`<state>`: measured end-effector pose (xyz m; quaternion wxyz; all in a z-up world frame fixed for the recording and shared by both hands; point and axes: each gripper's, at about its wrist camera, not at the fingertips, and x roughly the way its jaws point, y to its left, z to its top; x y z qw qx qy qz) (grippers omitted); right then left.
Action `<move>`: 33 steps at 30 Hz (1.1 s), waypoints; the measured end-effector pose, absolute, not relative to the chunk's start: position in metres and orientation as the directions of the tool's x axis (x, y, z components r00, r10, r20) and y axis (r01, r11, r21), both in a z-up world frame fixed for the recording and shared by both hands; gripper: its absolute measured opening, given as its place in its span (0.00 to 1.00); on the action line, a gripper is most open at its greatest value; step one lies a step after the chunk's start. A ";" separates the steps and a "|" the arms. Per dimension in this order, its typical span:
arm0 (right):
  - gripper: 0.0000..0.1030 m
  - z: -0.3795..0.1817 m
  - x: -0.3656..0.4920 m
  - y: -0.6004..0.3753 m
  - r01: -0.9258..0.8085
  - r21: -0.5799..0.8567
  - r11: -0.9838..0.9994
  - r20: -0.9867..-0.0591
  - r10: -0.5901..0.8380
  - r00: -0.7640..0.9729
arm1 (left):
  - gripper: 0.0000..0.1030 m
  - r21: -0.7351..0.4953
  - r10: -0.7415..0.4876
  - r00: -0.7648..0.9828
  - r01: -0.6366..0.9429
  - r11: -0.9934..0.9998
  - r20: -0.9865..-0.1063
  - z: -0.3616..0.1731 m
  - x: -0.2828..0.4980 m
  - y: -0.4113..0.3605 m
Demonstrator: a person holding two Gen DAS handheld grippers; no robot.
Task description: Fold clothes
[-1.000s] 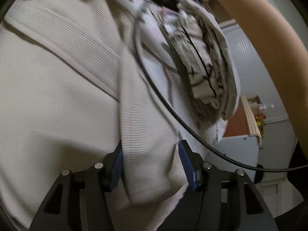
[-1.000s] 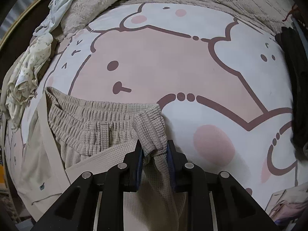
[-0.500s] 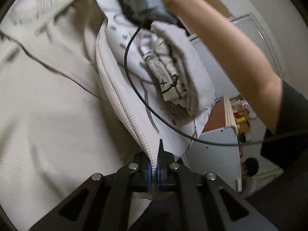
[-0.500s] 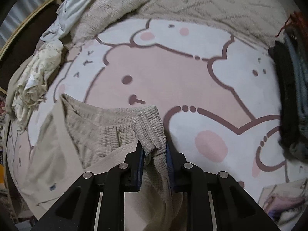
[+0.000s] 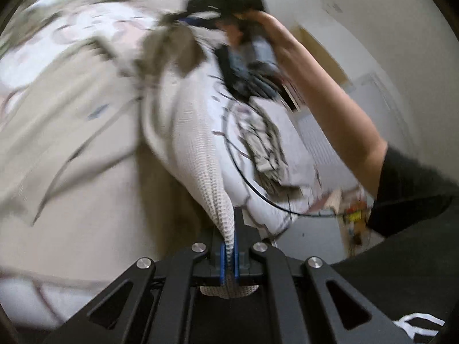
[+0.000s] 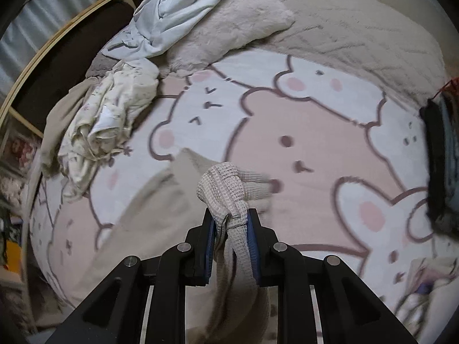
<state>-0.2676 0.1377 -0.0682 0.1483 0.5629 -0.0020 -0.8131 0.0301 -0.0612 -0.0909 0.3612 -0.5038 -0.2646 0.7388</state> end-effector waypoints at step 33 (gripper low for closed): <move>0.78 -0.108 -0.326 0.077 0.017 0.521 -0.853 -0.790 -0.490 -0.368 | 0.09 -0.688 0.616 -0.340 0.153 -0.709 -0.711 -0.202 0.005 -0.251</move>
